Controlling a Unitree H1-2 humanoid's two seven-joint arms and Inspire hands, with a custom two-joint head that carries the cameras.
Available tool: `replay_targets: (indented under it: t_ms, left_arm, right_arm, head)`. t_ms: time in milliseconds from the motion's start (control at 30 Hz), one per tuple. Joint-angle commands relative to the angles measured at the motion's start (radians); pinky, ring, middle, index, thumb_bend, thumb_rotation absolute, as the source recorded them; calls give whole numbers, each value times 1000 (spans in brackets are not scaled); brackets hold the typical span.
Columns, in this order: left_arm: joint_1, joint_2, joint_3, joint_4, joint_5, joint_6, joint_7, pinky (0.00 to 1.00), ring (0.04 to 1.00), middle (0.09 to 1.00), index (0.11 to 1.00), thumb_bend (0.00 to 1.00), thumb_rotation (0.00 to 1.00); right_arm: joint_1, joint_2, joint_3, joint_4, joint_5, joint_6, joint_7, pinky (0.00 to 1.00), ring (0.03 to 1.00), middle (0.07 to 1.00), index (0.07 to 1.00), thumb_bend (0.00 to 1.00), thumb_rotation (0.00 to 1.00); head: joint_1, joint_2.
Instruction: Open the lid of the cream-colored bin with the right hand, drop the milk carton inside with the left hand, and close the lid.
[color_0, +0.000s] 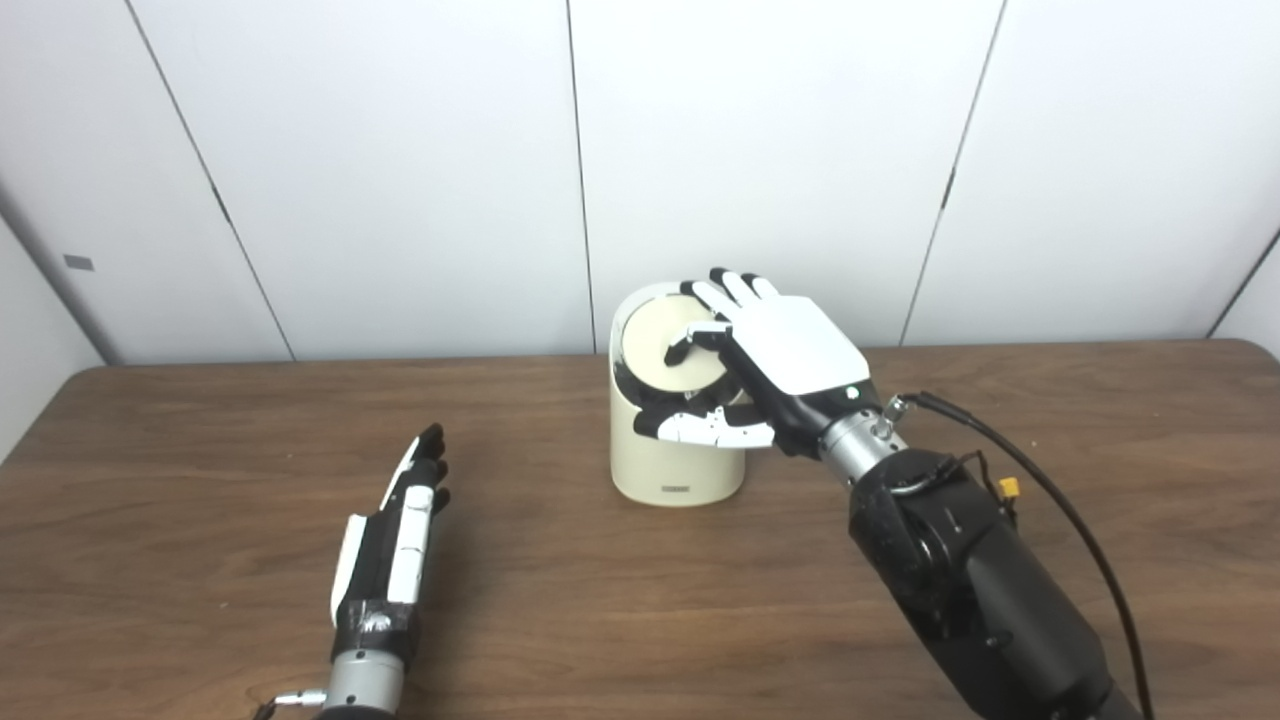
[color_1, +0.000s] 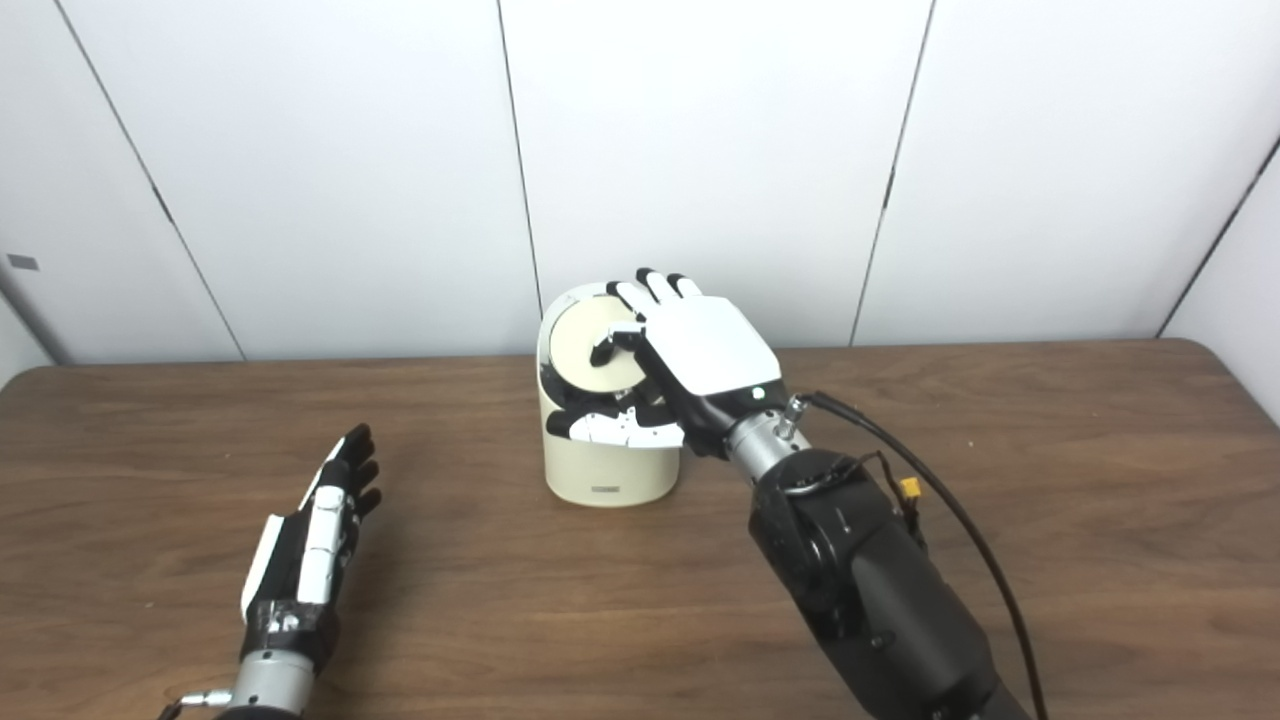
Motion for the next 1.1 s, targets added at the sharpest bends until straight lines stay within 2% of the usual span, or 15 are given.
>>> replay_targets:
  t_ms: [0, 167, 467, 633, 900, 1067]
  left_arm:
    - [-17, 4, 3, -41, -15, -19, -4, 969, 974, 978, 1000, 648, 1000]
    - [-16, 2, 3, -49, -24, -15, -5, 955, 972, 978, 1000, 646, 1000]
    - [-5, 4, -5, -60, -20, -10, 0, 942, 962, 974, 1000, 652, 1000]
    - [-8, 3, -1, -58, -25, -14, 3, 934, 957, 967, 1000, 650, 1000]
    - [-22, -2, -3, -58, -37, -19, 2, 956, 975, 978, 1000, 636, 1000]
    - [-24, -6, 1, -59, -39, -22, 6, 958, 975, 974, 1000, 627, 1000]
  right_arm:
    - [4, -7, 2, -2, -40, 10, 32, 1000, 1000, 954, 650, 574, 1000]
    - [8, 0, 11, 10, -85, 6, 54, 1000, 1000, 964, 642, 596, 1000]
    - [15, 12, 47, 59, -98, -10, 96, 1000, 1000, 1000, 656, 613, 1000]
    - [24, 15, 52, 86, -98, -19, 76, 1000, 1000, 1000, 666, 606, 1000]
    - [26, 12, 28, 106, -44, -36, 49, 1000, 1000, 1000, 652, 595, 1000]
    - [37, 44, -54, 49, 82, -6, 33, 1000, 1000, 1000, 727, 585, 1000]
  head:
    - [-1, 3]
    - [1, 8]
    - [3, 12]
    - [3, 10]
    - [5, 5]
    - [5, 4]
